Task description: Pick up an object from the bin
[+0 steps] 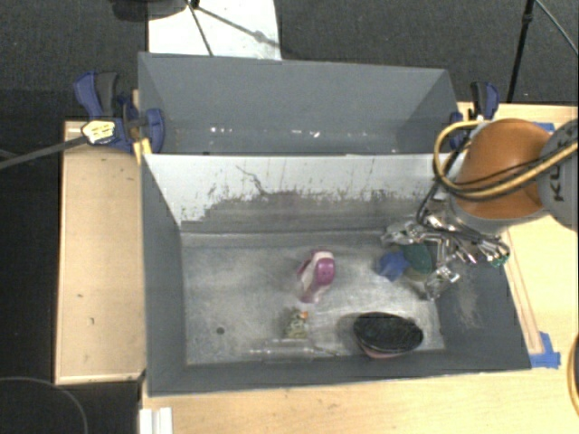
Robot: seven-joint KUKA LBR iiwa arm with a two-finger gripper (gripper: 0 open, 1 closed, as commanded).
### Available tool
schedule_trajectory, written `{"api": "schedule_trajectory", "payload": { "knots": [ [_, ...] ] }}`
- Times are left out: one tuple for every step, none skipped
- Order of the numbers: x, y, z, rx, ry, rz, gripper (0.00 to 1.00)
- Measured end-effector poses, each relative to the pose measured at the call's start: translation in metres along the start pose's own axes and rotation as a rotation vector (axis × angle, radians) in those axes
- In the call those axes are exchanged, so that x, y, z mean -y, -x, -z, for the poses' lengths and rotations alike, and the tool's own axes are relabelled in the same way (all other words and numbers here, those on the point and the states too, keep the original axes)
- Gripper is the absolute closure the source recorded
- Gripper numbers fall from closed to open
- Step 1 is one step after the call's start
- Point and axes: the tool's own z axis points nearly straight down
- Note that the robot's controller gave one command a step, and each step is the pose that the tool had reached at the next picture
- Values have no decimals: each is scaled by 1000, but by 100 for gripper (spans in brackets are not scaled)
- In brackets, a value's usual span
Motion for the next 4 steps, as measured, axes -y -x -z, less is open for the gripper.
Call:
{"api": "schedule_trajectory", "payload": {
  "knots": [
    [-2, 2, 1, 0, 1, 4, 100],
    [9, 8, 136, 5, -4, 165, 100],
    [7, 6, 131, -1, 4, 161, 0],
    [-9, 9, -2, -4, 10, 298, 0]
  ]
}}
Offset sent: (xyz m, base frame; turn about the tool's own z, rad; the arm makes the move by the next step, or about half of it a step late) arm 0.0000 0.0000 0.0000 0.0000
